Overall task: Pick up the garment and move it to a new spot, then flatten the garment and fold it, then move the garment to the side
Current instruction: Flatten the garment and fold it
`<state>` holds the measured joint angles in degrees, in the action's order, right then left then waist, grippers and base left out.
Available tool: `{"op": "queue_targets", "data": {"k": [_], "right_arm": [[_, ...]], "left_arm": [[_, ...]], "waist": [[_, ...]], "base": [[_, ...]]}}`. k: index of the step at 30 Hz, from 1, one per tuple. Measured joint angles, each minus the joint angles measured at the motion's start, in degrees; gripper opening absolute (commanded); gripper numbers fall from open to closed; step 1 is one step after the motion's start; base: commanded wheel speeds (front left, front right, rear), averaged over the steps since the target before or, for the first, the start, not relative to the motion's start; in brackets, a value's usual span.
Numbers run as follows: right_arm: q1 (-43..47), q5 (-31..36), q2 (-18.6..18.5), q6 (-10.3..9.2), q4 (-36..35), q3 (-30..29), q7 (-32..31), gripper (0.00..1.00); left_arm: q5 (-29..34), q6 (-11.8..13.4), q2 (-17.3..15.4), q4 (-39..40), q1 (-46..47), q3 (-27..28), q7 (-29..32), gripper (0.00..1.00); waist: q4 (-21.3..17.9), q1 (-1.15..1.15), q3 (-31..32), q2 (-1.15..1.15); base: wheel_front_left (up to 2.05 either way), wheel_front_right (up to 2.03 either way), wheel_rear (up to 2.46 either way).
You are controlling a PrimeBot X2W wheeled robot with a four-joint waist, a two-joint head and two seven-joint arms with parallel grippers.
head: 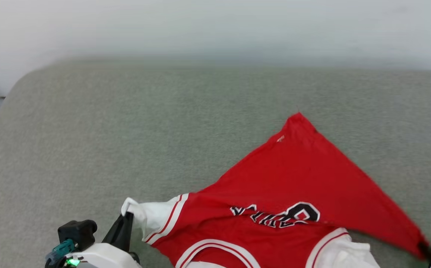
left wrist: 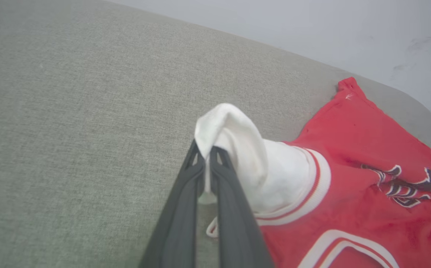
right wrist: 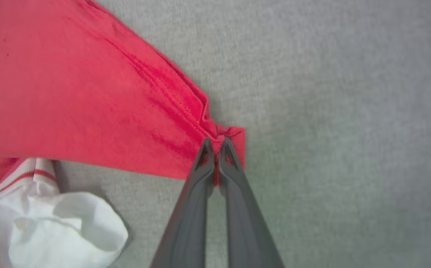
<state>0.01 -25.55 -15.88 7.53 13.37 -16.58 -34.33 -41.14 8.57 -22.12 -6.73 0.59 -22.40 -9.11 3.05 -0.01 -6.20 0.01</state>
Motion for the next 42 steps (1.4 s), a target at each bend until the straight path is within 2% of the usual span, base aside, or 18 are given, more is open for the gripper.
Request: {"op": "queue_targets", "data": {"k": [6, 13, 14, 15, 22, 26, 30, 33, 36, 42], "right_arm": [[11.9, 1.9, 8.9, 0.0, -6.6, -2.0, -0.8, 0.0], [17.6, 3.0, 12.5, 0.0, -4.4, -2.7, 0.5, 0.0], [17.6, 3.4, 12.5, 0.0, -3.8, -2.5, 1.6, 0.28], [17.4, 3.4, 12.5, 0.0, -3.3, -2.3, 2.9, 0.99], [12.1, 3.5, 11.8, -0.01, -3.0, -1.5, 17.5, 1.0], [6.7, 3.1, 8.1, -0.02, -2.7, 0.7, 26.2, 1.0], [0.4, 2.4, 4.5, -0.02, -0.2, 4.0, 30.5, 1.0], [-4.9, 1.6, 1.8, -0.02, 1.9, 8.0, 30.5, 1.0], [-10.1, 0.3, -1.1, -0.01, 3.8, 11.7, 26.9, 1.0], [-18.1, -3.8, -7.1, -0.01, 7.4, 19.5, 11.7, 1.0]], "left_arm": [[-1.0, 0.1, -0.8, -0.6, -2.3, 0.2, 1.0, 0.0], [-1.9, 0.0, -1.1, -2.3, -3.5, 0.4, 1.1, 0.0], [-2.0, 0.0, -1.1, -2.5, -3.6, 0.3, 1.2, 0.0], [-2.0, 0.0, -1.1, -2.6, -3.6, 0.3, 1.2, 0.0], [-1.9, -0.1, -1.1, -2.4, -3.3, -0.4, 1.4, 0.0], [-1.4, 0.0, -1.1, -1.6, -2.2, -0.6, 1.3, 0.0], [-0.8, 0.0, -0.8, -0.7, -0.5, -1.0, 1.2, 0.0], [-0.4, -0.1, -0.5, -0.5, 1.3, -1.3, 1.0, 0.0], [-0.2, -0.5, 0.1, -0.5, 2.9, -1.6, 0.7, 0.0], [0.6, -0.9, 1.2, -0.4, 5.2, -2.5, -0.2, 0.0]], "waist": [[-3.2, 0.0, 1.9, 0.0], [-5.0, 0.0, 3.4, 0.0], [-5.2, 0.0, 3.5, 0.0], [-5.3, 0.0, 3.6, 0.0], [-5.2, 0.0, 3.4, 0.0], [-4.6, 0.0, 2.4, 0.0], [-3.4, 0.01, 1.2, 0.0], [-2.3, 0.01, 0.0, 0.0], [-1.2, 0.01, -1.5, 0.0], [1.2, 0.02, -4.4, 0.0]], "base": [[0.0, 0.0, 0.0], [0.0, 0.0, 0.0], [0.0, 0.0, 0.0], [0.0, 0.0, 0.0], [0.0, 0.0, 0.0], [0.0, 0.0, 0.0], [0.0, 0.0, 0.0], [0.0, 0.0, 0.0], [0.0, 0.0, 0.0], [0.0, 0.0, 0.0]]}}
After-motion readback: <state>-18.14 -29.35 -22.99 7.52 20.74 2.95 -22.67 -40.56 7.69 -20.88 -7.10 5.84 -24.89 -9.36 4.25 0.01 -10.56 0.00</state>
